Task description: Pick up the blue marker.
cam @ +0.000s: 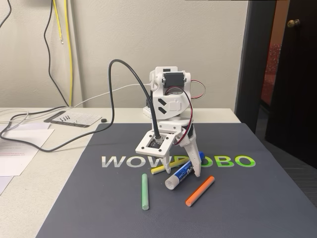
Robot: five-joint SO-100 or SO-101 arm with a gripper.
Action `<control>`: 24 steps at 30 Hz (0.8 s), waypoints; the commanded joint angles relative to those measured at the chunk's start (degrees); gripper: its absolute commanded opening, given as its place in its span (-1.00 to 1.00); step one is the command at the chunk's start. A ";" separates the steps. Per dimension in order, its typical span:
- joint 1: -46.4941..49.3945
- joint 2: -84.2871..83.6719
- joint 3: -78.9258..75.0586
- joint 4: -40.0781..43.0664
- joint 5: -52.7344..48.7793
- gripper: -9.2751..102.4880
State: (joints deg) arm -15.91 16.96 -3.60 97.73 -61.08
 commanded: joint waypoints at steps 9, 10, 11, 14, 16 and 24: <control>-1.14 0.88 -2.64 1.32 -1.76 -0.49; -1.14 0.79 -2.64 1.41 -1.85 -0.52; -1.23 0.70 -2.64 1.49 -1.85 -0.57; -1.67 0.62 -2.64 1.58 -1.85 -0.79; -1.93 0.53 -2.64 1.85 -1.93 -0.83; -1.93 0.53 -5.10 2.37 0.62 -0.83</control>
State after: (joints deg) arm -17.14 16.79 -4.92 99.67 -62.31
